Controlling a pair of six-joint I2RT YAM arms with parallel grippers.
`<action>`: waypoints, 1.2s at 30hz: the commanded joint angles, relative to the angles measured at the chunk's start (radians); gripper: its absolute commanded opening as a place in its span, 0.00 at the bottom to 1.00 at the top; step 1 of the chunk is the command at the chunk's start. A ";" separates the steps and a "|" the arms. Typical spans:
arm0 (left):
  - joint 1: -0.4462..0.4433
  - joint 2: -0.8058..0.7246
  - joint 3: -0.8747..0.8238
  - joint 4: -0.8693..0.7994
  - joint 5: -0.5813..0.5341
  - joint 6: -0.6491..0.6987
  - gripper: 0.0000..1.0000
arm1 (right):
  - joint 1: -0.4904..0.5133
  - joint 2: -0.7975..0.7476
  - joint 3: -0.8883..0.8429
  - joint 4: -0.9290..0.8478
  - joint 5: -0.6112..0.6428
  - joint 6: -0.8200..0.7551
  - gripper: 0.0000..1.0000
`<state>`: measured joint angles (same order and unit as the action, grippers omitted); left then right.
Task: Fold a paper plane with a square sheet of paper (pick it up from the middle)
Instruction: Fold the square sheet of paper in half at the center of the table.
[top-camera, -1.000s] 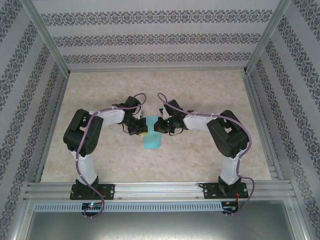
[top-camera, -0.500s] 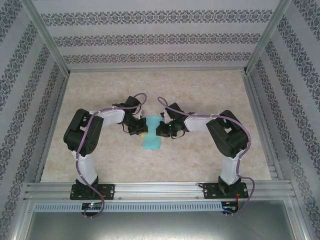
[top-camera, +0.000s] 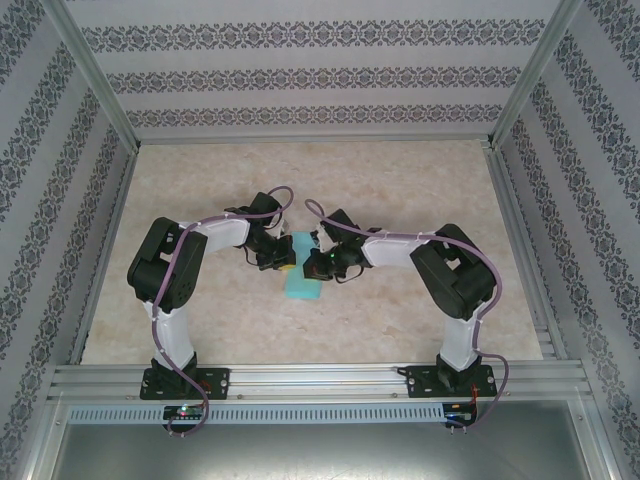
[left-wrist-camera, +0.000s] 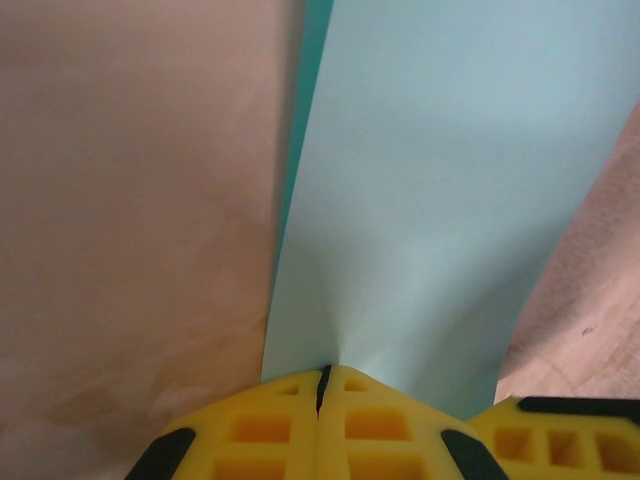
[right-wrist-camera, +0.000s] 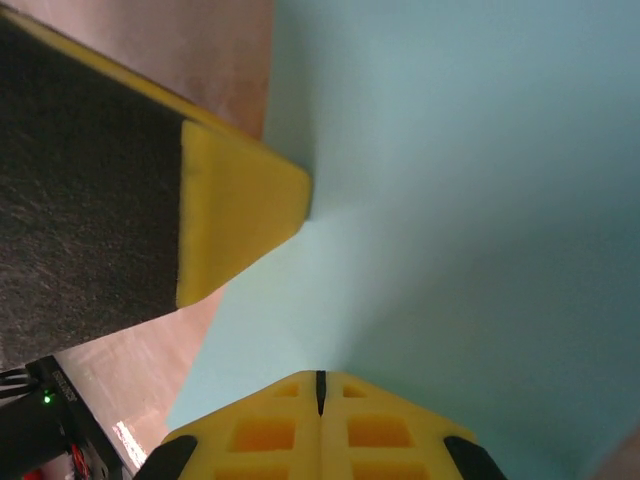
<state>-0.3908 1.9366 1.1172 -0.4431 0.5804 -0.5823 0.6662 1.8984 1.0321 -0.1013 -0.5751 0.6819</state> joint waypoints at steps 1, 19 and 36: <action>-0.016 0.182 -0.103 -0.115 -0.224 0.009 0.00 | 0.002 0.029 0.001 -0.007 -0.016 -0.004 0.00; -0.018 0.183 -0.088 -0.117 -0.236 0.019 0.00 | -0.007 -0.179 -0.216 -0.166 -0.005 -0.213 0.00; -0.016 0.182 -0.067 -0.129 -0.239 0.028 0.00 | 0.041 -0.039 -0.075 0.066 0.010 -0.079 0.00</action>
<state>-0.3908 1.9511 1.1378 -0.4614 0.5945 -0.5751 0.6884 1.8378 0.9493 -0.0509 -0.5652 0.5934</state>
